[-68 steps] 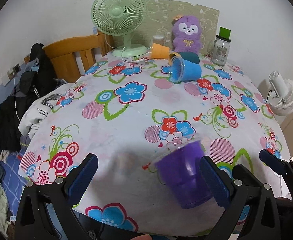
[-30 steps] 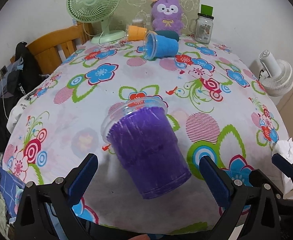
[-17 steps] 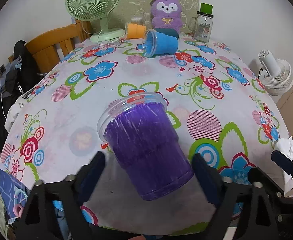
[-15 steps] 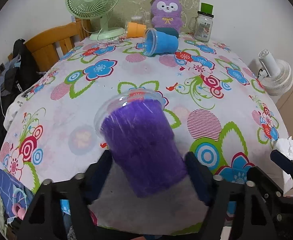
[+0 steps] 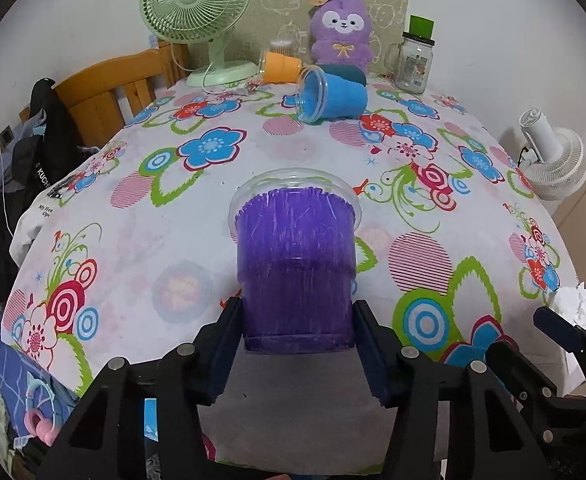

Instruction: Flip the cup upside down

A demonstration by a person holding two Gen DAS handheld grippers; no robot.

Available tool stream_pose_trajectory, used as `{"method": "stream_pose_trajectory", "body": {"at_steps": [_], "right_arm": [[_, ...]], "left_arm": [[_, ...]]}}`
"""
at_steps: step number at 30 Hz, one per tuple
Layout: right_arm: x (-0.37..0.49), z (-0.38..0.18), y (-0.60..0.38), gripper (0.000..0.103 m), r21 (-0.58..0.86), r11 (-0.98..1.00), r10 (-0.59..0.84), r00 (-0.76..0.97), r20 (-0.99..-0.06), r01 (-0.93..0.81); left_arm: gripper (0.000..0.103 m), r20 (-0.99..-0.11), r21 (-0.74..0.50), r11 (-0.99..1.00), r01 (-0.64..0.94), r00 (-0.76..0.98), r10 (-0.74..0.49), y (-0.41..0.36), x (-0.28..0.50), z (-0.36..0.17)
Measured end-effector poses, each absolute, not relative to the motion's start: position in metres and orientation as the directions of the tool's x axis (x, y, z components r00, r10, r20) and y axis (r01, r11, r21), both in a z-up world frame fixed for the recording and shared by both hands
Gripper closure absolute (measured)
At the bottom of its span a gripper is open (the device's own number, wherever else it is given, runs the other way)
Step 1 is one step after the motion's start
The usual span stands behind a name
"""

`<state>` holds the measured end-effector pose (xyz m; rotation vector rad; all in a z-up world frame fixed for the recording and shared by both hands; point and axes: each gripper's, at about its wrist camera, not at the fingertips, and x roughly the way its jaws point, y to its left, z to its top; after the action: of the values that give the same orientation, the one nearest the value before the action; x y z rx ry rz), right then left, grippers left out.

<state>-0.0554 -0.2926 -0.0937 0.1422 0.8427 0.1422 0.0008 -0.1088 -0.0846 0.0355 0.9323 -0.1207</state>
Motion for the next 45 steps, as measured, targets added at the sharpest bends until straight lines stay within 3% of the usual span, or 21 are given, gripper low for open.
{"method": "stream_pose_trajectory", "body": {"at_steps": [45], "right_arm": [[-0.036,-0.097,-0.277,0.015,0.193,0.976,0.209,0.640,-0.739,-0.097]], "left_arm": [[0.047,-0.788,-0.033,0.982,0.187,0.599,-0.140,-0.091,0.034,-0.018]]}}
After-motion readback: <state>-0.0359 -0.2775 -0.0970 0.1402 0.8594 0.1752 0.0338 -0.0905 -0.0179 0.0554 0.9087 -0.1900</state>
